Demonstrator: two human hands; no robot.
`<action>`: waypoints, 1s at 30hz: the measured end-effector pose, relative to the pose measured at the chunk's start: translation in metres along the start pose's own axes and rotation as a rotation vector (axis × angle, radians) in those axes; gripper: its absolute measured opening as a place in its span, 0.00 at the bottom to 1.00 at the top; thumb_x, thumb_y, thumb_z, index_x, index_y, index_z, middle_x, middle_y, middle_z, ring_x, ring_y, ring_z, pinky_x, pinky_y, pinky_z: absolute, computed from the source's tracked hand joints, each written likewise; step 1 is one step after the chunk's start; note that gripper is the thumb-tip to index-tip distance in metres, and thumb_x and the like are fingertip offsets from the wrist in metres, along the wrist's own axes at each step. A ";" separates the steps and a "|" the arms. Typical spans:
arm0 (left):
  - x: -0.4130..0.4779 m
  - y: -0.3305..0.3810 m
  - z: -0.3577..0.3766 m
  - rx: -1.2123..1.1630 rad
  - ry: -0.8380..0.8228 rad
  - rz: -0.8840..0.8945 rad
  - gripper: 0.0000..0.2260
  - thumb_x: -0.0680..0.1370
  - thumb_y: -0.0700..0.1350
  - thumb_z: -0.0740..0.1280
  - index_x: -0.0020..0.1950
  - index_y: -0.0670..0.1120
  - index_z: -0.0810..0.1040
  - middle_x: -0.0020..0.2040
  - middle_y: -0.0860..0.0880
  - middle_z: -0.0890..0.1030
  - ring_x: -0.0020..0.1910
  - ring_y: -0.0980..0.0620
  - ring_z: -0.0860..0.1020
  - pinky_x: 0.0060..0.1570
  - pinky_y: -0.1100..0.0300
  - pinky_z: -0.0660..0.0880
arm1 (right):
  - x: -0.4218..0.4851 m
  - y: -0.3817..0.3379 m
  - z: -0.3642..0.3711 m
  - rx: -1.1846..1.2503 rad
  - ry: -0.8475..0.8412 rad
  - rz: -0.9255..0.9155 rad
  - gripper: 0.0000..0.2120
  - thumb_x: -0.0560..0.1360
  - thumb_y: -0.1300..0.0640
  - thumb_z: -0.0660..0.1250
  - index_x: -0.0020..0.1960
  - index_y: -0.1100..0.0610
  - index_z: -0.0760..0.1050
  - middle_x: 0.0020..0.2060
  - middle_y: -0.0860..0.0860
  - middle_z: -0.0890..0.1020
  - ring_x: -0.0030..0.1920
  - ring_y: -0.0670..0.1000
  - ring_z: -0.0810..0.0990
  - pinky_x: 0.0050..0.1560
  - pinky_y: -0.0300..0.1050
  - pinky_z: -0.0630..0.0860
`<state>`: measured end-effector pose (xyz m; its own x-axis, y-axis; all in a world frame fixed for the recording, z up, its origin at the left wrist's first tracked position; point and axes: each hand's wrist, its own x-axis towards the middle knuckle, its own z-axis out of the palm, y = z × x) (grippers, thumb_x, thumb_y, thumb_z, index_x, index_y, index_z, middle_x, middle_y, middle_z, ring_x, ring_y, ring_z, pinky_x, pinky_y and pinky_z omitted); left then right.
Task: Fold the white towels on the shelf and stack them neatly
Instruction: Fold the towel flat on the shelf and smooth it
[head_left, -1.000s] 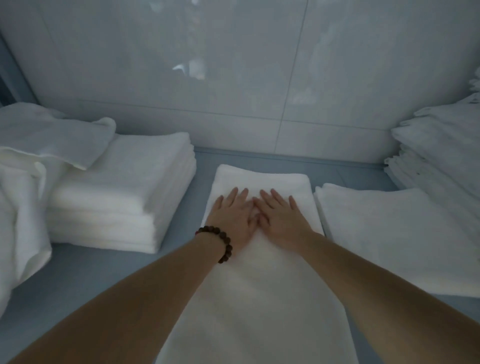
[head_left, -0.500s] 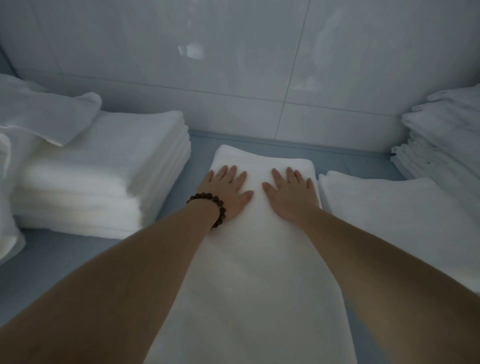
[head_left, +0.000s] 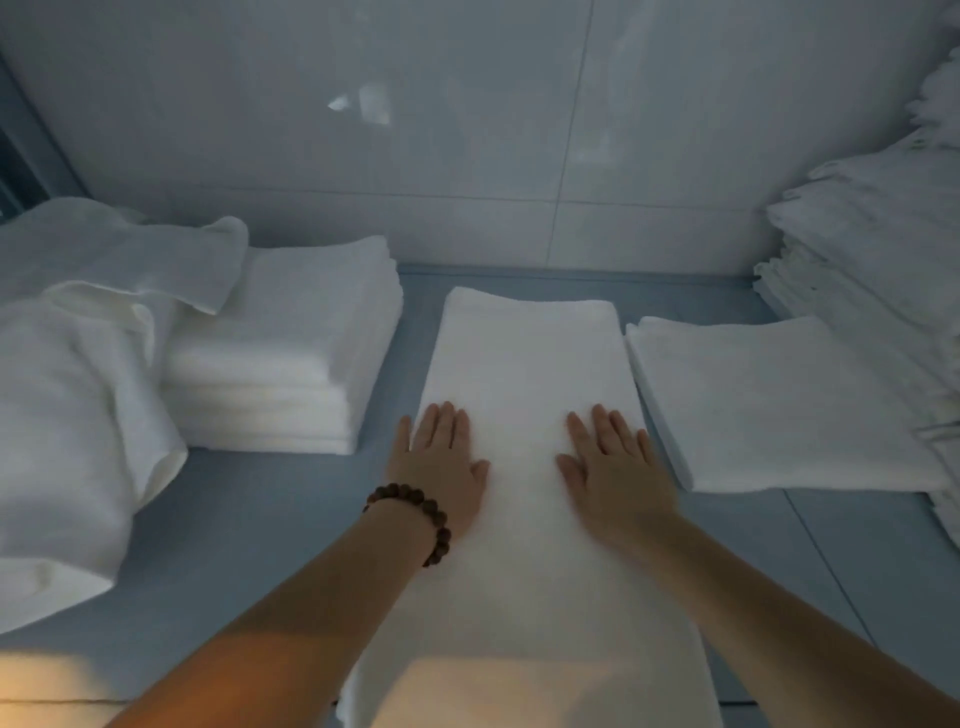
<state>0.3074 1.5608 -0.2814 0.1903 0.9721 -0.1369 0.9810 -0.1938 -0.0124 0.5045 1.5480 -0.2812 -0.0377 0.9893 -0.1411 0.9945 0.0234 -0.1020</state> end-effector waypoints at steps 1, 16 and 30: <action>-0.011 0.007 0.001 0.005 0.005 0.024 0.27 0.81 0.54 0.43 0.76 0.44 0.39 0.77 0.46 0.40 0.76 0.48 0.40 0.74 0.48 0.39 | -0.011 -0.006 0.002 0.014 -0.013 -0.001 0.27 0.81 0.44 0.42 0.77 0.50 0.41 0.77 0.53 0.43 0.77 0.54 0.39 0.76 0.53 0.39; -0.023 0.022 0.004 -0.060 -0.068 0.131 0.26 0.81 0.57 0.41 0.76 0.52 0.39 0.77 0.47 0.39 0.76 0.47 0.39 0.73 0.44 0.40 | -0.031 -0.024 0.004 -0.032 -0.024 -0.050 0.26 0.80 0.40 0.38 0.76 0.44 0.37 0.77 0.50 0.38 0.76 0.53 0.36 0.74 0.60 0.37; -0.118 0.005 0.006 0.095 -0.103 0.049 0.25 0.82 0.52 0.43 0.76 0.47 0.37 0.77 0.48 0.38 0.75 0.47 0.37 0.72 0.46 0.35 | -0.115 0.007 0.018 -0.094 -0.025 -0.010 0.27 0.79 0.40 0.36 0.75 0.45 0.34 0.76 0.46 0.37 0.75 0.49 0.32 0.72 0.59 0.31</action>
<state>0.2894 1.4445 -0.2716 0.2284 0.9435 -0.2403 0.9615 -0.2574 -0.0965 0.5140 1.4318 -0.2835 -0.0488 0.9850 -0.1654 0.9988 0.0477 -0.0108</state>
